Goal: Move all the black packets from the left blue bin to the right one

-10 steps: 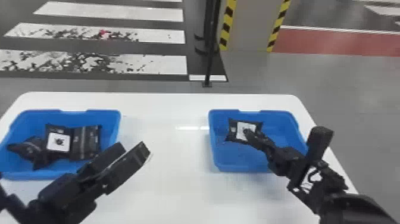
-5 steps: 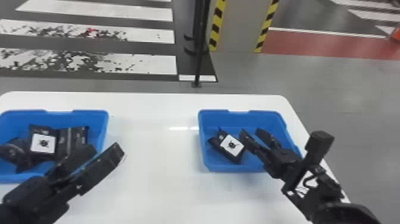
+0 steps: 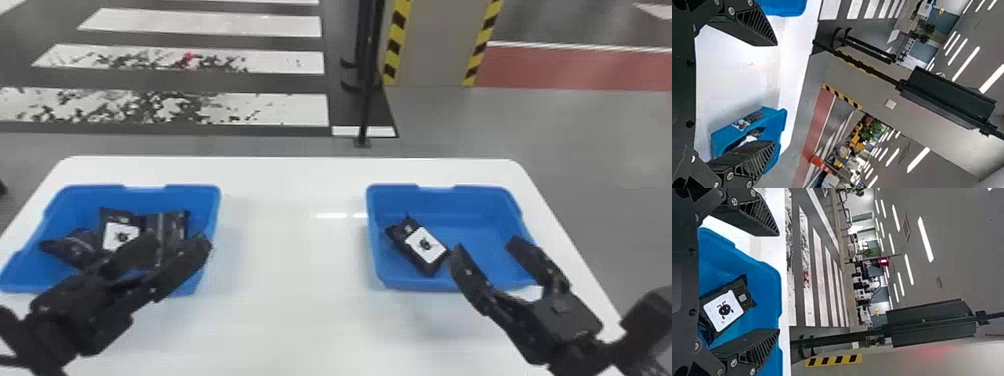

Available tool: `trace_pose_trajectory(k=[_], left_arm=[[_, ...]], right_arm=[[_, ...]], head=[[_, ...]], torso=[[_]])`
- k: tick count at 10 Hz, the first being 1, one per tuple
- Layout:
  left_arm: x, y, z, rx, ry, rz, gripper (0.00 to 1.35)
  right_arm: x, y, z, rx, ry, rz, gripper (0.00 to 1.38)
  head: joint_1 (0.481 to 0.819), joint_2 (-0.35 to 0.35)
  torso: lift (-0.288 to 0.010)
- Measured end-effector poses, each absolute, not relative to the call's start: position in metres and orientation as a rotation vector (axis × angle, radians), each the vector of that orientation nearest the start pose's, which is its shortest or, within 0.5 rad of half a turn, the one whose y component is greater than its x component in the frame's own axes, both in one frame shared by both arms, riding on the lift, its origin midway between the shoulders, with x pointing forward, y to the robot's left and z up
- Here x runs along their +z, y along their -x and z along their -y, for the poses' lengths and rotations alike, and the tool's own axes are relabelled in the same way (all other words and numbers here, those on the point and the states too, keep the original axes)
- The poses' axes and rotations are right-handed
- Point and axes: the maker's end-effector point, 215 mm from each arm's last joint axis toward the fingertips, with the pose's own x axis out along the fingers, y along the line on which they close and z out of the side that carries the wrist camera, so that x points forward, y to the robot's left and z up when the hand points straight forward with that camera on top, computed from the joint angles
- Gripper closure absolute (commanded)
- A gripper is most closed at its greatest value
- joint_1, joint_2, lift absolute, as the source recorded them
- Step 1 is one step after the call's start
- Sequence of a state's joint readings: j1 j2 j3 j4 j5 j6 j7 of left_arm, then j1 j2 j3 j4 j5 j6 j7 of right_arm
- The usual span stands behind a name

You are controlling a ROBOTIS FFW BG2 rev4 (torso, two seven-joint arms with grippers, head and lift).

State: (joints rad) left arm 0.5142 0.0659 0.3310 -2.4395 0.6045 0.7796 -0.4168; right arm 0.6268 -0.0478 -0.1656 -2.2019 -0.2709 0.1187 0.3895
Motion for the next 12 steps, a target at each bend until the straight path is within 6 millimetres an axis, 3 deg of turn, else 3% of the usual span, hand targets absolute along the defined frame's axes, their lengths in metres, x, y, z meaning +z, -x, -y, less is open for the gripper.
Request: trace_pose_trajectory(k=[4, 8, 10, 12], left_arm=[[-0.316, -0.436, -0.268, -0.277, 0.332, -0.337, 0.16], [-0.356, -0.474, -0.326, -0.075, 0.276, -0.434, 0.15], [-0.393, -0.500, -0.333, -0.036, 0.297, -0.521, 0.16], [-0.420, -0.525, -0.326, -0.038, 0.281, -0.613, 0.16]], right_arm=[[-0.293, -0.339, 0.209, 0.307, -0.160, -0.085, 0.17], [-0.300, -0.324, 0.192, 0.343, -0.234, -0.129, 0.18], [-0.307, -0.323, 0.188, 0.357, -0.254, -0.148, 0.18], [-0.311, -0.324, 0.185, 0.368, -0.257, -0.157, 0.19]], head=[[0.695, 0.080], [0.695, 0.183], [0.695, 0.199], [0.695, 0.188]], torso=[[-0.140], [-0.140], [-0.140], [-0.140]])
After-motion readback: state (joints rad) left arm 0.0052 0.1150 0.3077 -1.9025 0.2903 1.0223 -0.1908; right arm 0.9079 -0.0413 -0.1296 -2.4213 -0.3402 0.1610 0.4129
